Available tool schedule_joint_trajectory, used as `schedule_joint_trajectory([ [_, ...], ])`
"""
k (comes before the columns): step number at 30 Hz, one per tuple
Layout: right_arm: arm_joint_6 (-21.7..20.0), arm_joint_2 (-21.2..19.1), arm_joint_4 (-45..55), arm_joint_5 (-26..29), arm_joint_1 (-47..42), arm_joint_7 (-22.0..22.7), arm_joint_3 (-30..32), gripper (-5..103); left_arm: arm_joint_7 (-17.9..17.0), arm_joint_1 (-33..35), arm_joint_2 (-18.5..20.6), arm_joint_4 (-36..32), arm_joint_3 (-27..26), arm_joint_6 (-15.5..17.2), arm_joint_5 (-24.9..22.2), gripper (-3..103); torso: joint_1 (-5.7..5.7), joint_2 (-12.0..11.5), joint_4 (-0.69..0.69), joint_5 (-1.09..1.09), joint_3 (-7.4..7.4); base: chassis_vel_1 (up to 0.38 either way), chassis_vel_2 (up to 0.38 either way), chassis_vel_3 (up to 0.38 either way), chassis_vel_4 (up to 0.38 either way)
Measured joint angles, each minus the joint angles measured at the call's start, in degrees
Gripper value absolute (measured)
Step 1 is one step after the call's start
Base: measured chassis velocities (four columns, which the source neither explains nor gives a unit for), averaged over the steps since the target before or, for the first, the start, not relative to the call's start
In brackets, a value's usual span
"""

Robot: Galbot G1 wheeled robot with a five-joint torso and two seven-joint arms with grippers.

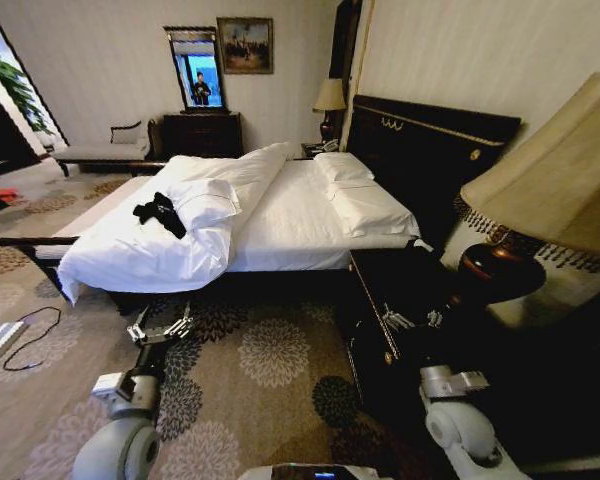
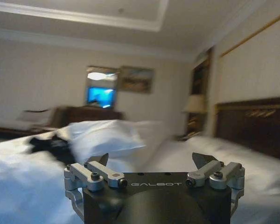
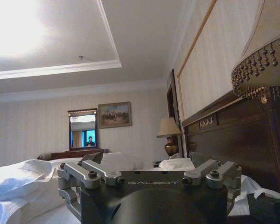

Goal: Fold the clothes on the bed.

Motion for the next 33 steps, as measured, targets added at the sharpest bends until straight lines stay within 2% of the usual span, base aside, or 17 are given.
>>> schedule_joint_trajectory([
  [2, 0.2, -0.1, -0.6, -0.1, 0.5, -0.1, -0.2, 100, 1.8, -1.4, 0.4, 2.6, 0.1, -1.3, -1.8, 100, 0.0, 0.0, 0.01, 0.01, 0.0, 0.0, 0.0, 0.0, 0.0],
  [7, 0.6, 0.0, -2.0, -0.3, 1.4, -0.1, -0.7, 100, 1.9, -2.3, 0.4, 6.2, 0.5, -2.3, -2.2, 100, 0.0, 0.0, 0.02, 0.0, 0.0, 0.0, 0.0, 0.0, 0.0],
  [17, 1.2, -0.6, -2.1, -0.2, 1.7, -0.6, -0.7, 100, 1.0, -1.5, -0.1, 0.5, -0.2, -1.9, -2.7, 100, 0.0, 0.0, 0.01, 0.02, 0.0, 0.0, 0.0, 0.0, 0.0],
  [23, 0.2, -0.5, -2.1, -0.7, 1.4, 0.3, -0.4, 100, 0.2, -1.1, -0.3, 0.4, -0.7, -1.8, -0.9, 100, 0.0, 0.0, 0.01, 0.01, 0.0, 0.0, 0.0, 0.0, 0.0],
  [33, 0.1, -0.4, -1.9, -0.7, 1.2, 0.3, -0.3, 100, -0.6, -1.0, -0.6, 0.1, -1.1, -1.4, -0.8, 100, -0.01, 0.0, 0.01, 0.01, 0.0, -0.003, 0.004, 0.002, -0.005],
])
